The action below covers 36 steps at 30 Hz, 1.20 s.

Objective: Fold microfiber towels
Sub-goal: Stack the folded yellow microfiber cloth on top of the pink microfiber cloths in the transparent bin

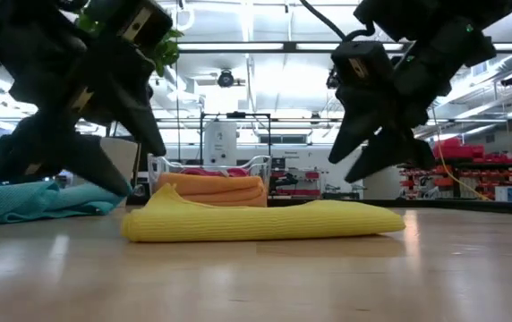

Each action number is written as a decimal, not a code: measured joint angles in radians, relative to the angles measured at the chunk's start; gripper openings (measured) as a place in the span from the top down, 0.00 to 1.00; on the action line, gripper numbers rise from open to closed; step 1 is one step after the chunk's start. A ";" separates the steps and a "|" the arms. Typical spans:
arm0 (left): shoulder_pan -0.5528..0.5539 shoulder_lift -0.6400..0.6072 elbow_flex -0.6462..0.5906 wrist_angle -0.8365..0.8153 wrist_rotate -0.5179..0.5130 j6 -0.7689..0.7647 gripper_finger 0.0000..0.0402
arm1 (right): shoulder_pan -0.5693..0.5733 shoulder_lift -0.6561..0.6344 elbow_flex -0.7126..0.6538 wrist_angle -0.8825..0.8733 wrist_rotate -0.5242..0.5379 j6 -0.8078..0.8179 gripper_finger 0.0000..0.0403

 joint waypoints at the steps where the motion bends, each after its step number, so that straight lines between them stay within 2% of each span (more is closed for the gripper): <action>1: 0.000 0.000 0.000 -0.014 0.000 0.000 0.47 | 0.004 0.006 0.000 -0.002 0.000 0.004 0.54; 5: 0.011 0.000 0.000 -0.114 -0.014 -0.042 0.42 | 0.001 0.049 0.000 -0.004 0.000 0.003 0.44; 8: 0.011 0.000 0.000 -0.161 -0.082 -0.108 0.42 | -0.006 0.077 0.000 0.001 0.000 0.003 0.41; 12: 0.019 0.000 0.001 -0.189 -0.152 -0.130 0.45 | -0.006 0.092 0.000 0.010 0.000 0.000 0.41; 18: 0.062 0.061 0.002 -0.177 -0.162 -0.104 0.50 | -0.026 0.091 -0.034 0.040 -0.001 0.019 0.41; 22: 0.078 0.105 0.004 -0.120 -0.170 -0.096 0.51 | -0.038 0.091 -0.090 0.173 -0.036 0.044 0.41; 28: 0.095 0.117 0.005 -0.099 -0.167 -0.094 0.52 | -0.036 0.093 -0.102 0.187 -0.046 0.061 0.41; 36: 0.125 0.128 0.003 -0.089 -0.163 -0.048 0.56 | -0.037 0.220 -0.096 0.358 -0.063 0.073 0.41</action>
